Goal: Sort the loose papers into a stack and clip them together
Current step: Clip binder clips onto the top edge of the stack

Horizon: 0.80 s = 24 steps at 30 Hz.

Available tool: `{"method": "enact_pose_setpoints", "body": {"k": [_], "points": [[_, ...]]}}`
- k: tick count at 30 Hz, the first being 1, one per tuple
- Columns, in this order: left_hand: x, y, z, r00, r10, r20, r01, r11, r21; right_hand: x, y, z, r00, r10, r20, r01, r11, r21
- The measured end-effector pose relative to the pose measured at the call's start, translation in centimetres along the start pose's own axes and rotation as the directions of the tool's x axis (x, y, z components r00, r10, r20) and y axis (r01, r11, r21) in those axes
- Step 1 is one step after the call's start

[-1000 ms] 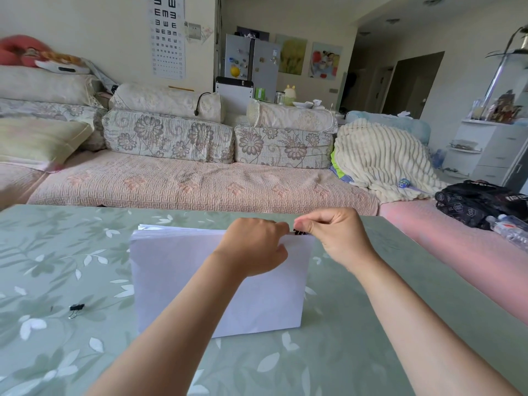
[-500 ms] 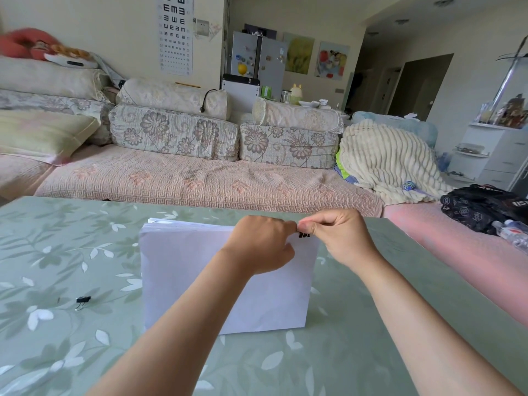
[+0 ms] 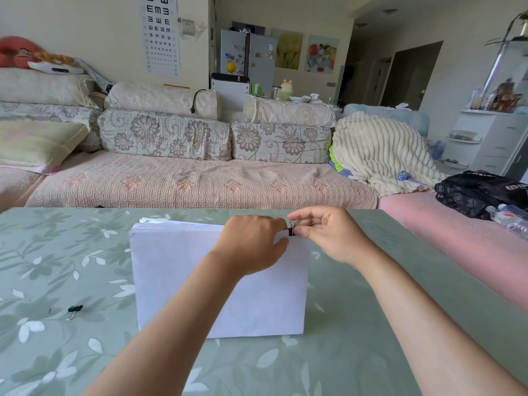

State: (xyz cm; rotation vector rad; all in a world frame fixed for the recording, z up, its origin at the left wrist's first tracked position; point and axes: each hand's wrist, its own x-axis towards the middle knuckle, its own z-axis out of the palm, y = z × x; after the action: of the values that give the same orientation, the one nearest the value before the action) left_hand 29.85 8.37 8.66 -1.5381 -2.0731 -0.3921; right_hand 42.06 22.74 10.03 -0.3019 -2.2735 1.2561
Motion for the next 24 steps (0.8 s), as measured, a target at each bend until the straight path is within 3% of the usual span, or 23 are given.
{"method": "enact_pose_setpoints", "body": {"k": [4,9,16,20,24], "points": [[0.1,0.0,0.2,0.999,-0.032,-0.003,0.032,0.999,-0.02,0.2,0.0,0.1,0.998,-0.053,-0.034,0.05,0.997,-0.065],[0.0,0.1,0.3,0.998,-0.055,0.004,0.055,0.998,-0.009,0.0,0.5,0.7,0.984,-0.067,-0.163,0.072,0.997,0.022],[0.0,0.2,0.4,0.998,-0.054,0.021,0.054,0.998,-0.011,-0.3,1.1,0.8,0.991,-0.071,-0.11,0.081,0.992,0.096],[0.0,0.0,0.4,0.999,-0.039,0.018,0.039,0.999,-0.023,-0.3,1.0,0.7,0.973,-0.159,-0.167,0.163,0.987,0.012],[-0.1,0.1,0.4,1.0,-0.021,0.0,0.021,1.0,-0.023,0.1,1.5,0.2,0.983,-0.108,-0.147,0.107,0.994,-0.016]]}}
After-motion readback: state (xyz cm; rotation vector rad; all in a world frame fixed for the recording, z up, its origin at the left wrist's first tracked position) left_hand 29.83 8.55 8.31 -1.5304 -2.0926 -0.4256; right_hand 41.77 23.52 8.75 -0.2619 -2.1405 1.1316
